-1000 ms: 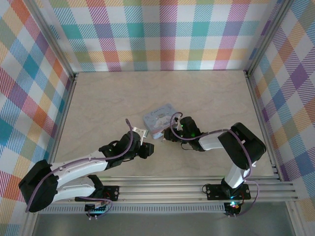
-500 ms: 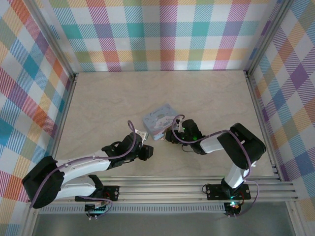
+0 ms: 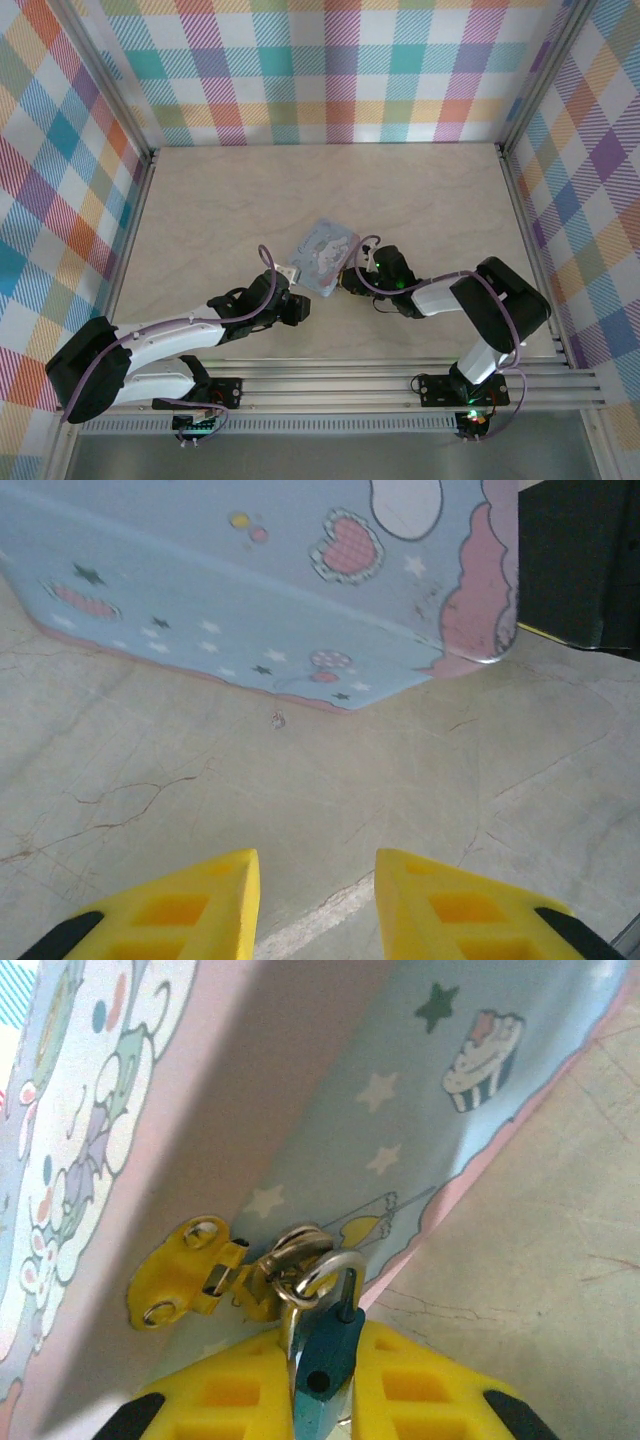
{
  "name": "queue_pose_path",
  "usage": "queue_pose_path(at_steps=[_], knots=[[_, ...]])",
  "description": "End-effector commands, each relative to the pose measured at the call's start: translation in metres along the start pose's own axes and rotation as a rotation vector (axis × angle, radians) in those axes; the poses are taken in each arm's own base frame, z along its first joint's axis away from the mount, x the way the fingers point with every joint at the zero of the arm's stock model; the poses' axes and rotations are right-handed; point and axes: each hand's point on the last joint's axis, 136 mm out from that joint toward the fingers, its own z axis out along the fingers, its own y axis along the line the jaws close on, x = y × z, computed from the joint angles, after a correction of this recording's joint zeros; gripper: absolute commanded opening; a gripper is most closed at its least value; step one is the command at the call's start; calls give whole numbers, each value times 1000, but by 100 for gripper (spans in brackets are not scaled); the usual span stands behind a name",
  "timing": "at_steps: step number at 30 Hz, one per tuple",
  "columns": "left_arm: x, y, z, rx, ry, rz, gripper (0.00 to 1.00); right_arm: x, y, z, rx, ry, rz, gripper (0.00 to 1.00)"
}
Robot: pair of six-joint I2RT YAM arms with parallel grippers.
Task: Unlock the padlock with the key
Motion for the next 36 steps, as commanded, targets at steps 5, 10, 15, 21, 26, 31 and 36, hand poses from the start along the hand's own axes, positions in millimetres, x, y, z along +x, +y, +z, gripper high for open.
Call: queue_pose_path(at_steps=[5, 10, 15, 21, 26, 31, 36], knots=[[-10, -1, -7, -6, -27, -12, 35, 27, -31, -6, 139, 94, 23, 0], [-12, 0, -10, -9, -36, -11, 35, 20, -26, -10, 146, 98, -21, 0], [-15, 1, -15, -21, -49, -5, 35, 4, -12, -17, 96, 141, -59, 0], [-18, 2, -21, -27, -67, -7, 35, -11, -6, -20, 36, 179, -54, 0], [-19, 3, -24, -30, -74, -11, 35, -18, -2, -20, -95, 215, -32, 0], [-21, 4, -30, -34, -86, -10, 35, -24, 1, -23, -182, 232, -26, 0], [-28, 2, -35, -37, -100, -6, 35, -31, 9, -27, -189, 239, -55, 0]])
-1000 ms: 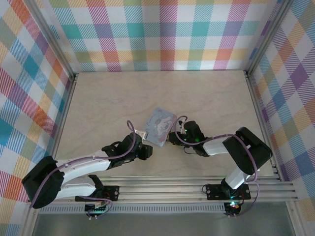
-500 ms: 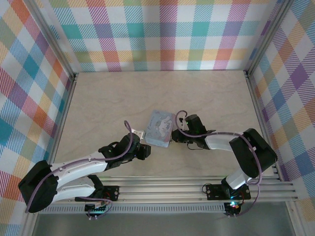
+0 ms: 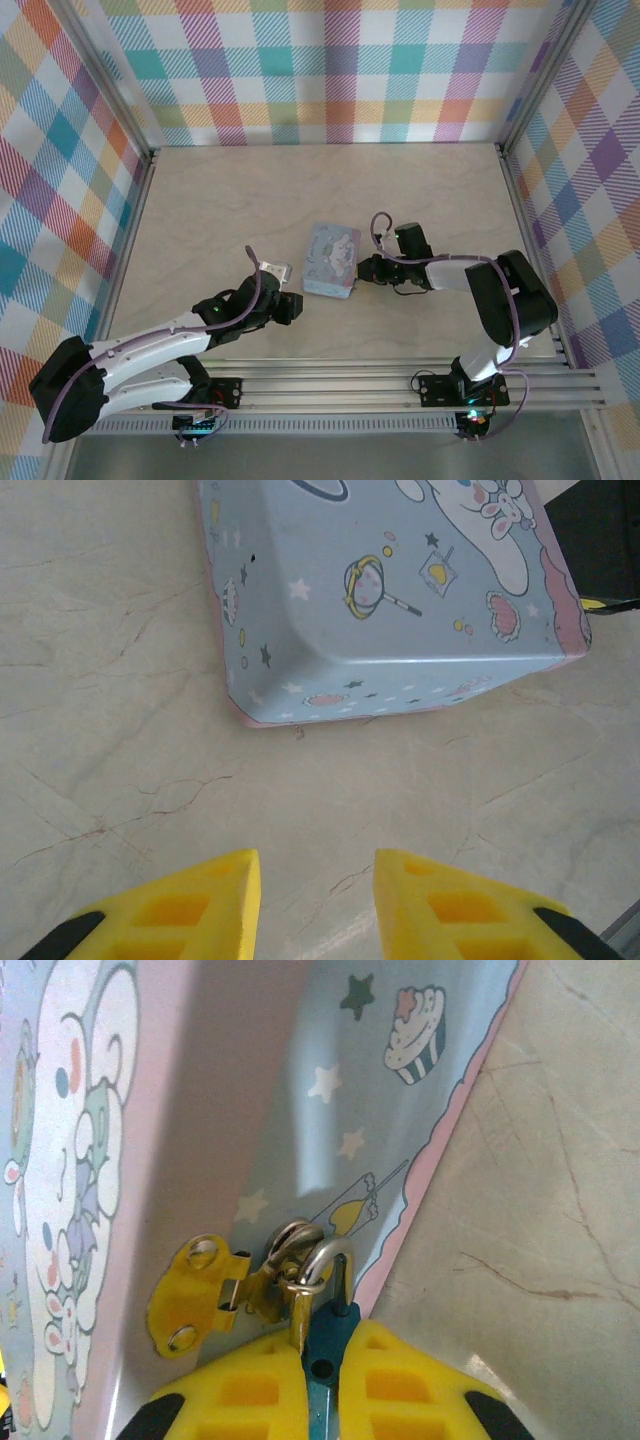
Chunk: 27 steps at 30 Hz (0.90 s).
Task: Unlock the padlock with the key
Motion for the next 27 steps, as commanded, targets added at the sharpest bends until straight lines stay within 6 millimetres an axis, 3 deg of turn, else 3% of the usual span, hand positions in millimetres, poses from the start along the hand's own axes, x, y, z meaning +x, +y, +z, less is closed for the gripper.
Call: queue_pose_path(at_steps=[1, 9, 16, 21, 27], knots=[[-17, -3, -8, -12, -34, -4, 35, -12, 28, -5, -95, 8, -85, 0], [-35, -15, -6, -15, -36, 9, 36, -23, 34, -17, 8, 20, -88, 0], [-52, -35, 14, 7, -3, 32, 36, -14, 17, -19, 282, 45, -83, 0], [-59, -48, 34, 23, 31, 43, 36, -7, 22, -12, 294, 60, -78, 0], [-62, -38, 59, -35, 70, 46, 38, 9, 34, 2, 174, 142, -166, 0]])
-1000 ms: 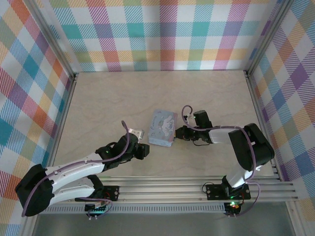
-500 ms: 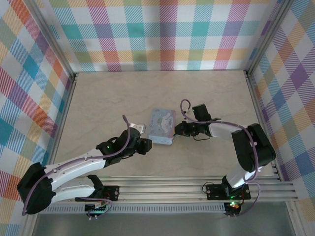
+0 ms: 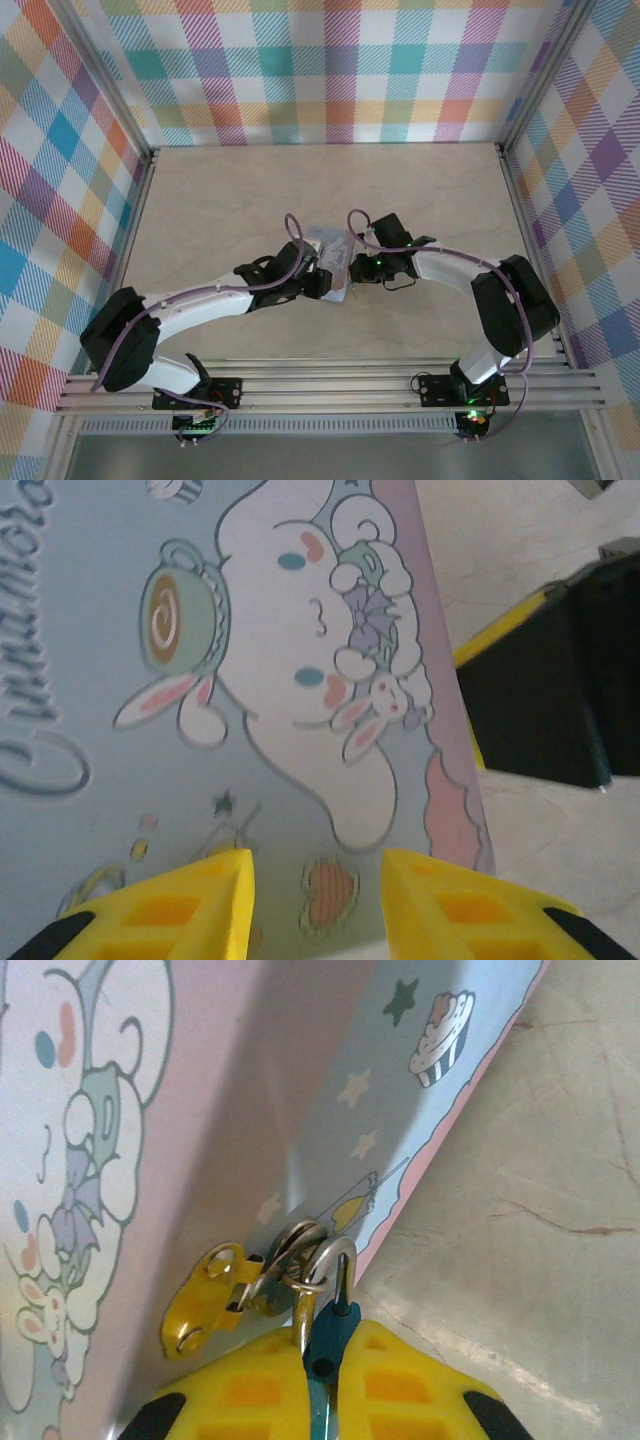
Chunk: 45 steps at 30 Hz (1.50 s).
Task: Unlock the padlock with the key
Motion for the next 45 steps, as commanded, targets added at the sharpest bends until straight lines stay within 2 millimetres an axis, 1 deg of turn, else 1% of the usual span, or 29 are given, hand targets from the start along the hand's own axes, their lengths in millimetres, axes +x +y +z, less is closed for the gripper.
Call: queue_pose_path(at_steps=[1, 4, 8, 10, 12, 13, 16, 22, 24, 27, 28, 32, 34, 37, 41, 43, 45], knots=[[-11, 7, 9, -17, -5, -3, 38, 1, 19, 3, -106, 22, -93, 0], [-10, 15, 18, -28, 17, -28, 38, 8, 18, 10, -128, 52, -108, 0], [-6, 24, 26, -45, 43, -55, 38, 9, 14, 14, -138, 37, -104, 1], [-4, 27, 28, -52, 51, -63, 38, 7, 10, 16, -152, 22, -90, 5], [-3, 26, 29, -51, 56, -64, 38, 7, 6, 17, -172, 12, -66, 17], [-3, 27, 29, -53, 57, -65, 38, 7, 4, 17, -178, 9, -56, 20], [-2, 27, 29, -53, 60, -66, 38, 9, 1, 18, -183, 3, -47, 20], [-3, 26, 29, -49, 63, -65, 37, 11, 0, 13, -180, -15, -47, 19], [-3, 26, 30, -50, 65, -66, 37, 11, 1, 10, -174, -25, -46, 22], [-2, 26, 30, -50, 68, -67, 37, 12, 2, 5, -173, -32, -43, 29], [-2, 26, 30, -51, 66, -67, 37, 12, 2, 4, -172, -32, -42, 30], [-2, 25, 31, -46, 68, -71, 36, 12, 3, 1, -166, -34, -39, 31], [-2, 25, 31, -45, 70, -72, 36, 12, 3, 1, -164, -34, -37, 28], [-2, 24, 32, -43, 70, -73, 36, 12, 2, 1, -159, -33, -33, 27], [-2, 24, 32, -42, 72, -73, 36, 13, -3, 4, -132, -37, -12, 35], [-2, 24, 33, -41, 73, -73, 36, 15, -5, 6, -126, -49, -2, 36], [-1, 24, 34, -39, 75, -75, 35, 14, -11, 7, -93, -68, 13, 35]])
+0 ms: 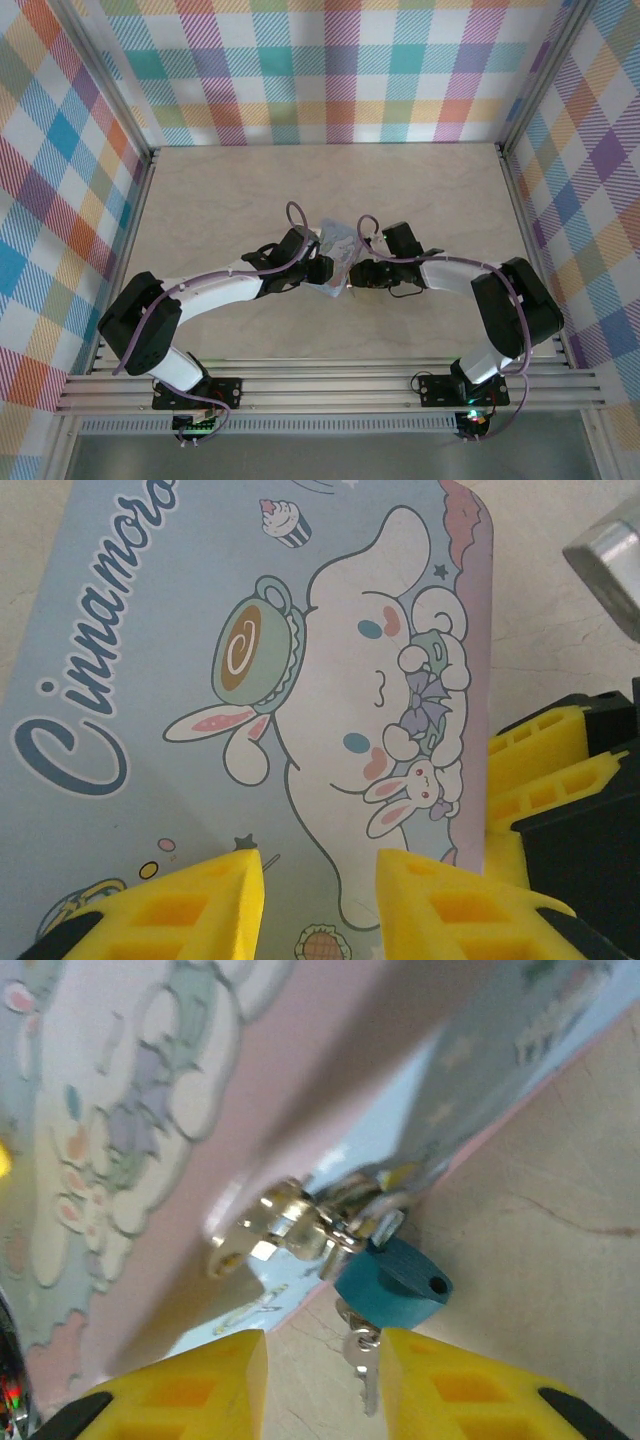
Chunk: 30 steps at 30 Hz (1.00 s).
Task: Unlock the padlock with the key
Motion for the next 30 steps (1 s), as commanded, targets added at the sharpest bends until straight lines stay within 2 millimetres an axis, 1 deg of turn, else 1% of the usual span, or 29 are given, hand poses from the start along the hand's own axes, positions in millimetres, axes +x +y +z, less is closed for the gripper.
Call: queue_pose_path(at_steps=[1, 6, 10, 14, 22, 30], knots=[[21, 12, 11, -32, 88, -22, 35, 1, -8, -3, 48, -38, 22, 35], [22, 12, 10, -31, 90, -20, 35, -3, -16, -13, 103, -117, 29, 36], [21, 12, 10, -28, 90, -20, 35, -3, -21, -15, 120, -144, 14, 40], [21, 11, 10, -26, 90, -20, 35, -7, -15, -8, 66, -144, -13, 41], [20, 12, 8, -25, 85, -19, 34, -11, -15, 11, 23, -119, -42, 42], [19, 12, 4, -28, 80, -19, 35, -6, -3, 17, -78, -114, -78, 41]])
